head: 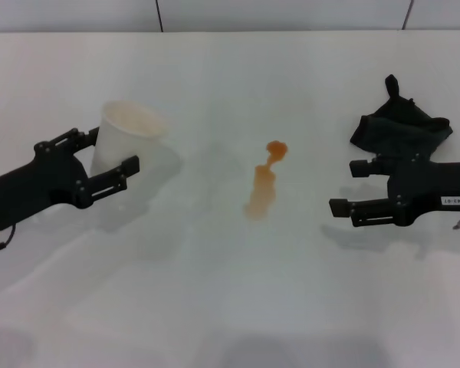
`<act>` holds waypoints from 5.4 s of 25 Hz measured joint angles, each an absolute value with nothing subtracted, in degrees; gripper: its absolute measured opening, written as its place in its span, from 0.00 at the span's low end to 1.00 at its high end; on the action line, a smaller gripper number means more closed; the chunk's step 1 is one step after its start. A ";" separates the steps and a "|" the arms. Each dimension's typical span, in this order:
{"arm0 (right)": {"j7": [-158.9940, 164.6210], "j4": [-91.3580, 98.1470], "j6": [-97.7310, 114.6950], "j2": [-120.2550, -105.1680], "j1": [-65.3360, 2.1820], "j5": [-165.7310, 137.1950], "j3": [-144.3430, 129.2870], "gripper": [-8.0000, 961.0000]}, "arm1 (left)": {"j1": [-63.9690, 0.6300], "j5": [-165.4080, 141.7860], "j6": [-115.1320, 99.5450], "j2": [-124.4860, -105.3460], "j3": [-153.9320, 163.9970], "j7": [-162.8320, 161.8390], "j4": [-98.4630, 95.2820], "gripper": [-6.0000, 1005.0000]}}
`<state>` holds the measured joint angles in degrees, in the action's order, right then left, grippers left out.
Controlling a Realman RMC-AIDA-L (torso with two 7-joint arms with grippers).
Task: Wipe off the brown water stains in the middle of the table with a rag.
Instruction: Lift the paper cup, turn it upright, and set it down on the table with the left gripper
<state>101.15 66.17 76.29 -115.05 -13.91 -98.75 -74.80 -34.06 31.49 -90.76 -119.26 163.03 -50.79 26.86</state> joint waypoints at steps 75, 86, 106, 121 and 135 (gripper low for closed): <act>103.36 67.50 76.37 -115.05 -15.37 -99.39 -77.52 0.89 | -29.92 33.16 -81.23 -119.44 163.01 -36.76 21.16 0.78; 103.45 67.50 76.38 -115.05 -15.71 -99.40 -77.52 0.89 | -29.20 33.24 -81.29 -119.42 163.04 -34.68 20.39 0.78; 104.03 66.99 76.31 -115.05 -17.69 -99.62 -77.52 0.89 | -26.89 33.14 -81.09 -119.49 163.03 -30.72 18.92 0.78; 104.82 67.48 76.37 -115.05 -17.96 -100.29 -77.78 0.89 | -26.00 32.72 -80.97 -119.53 163.03 -31.07 18.90 0.79; 105.02 67.59 76.38 -115.05 -18.30 -100.29 -78.00 0.89 | -25.13 32.69 -81.55 -119.46 163.04 -34.15 19.53 0.88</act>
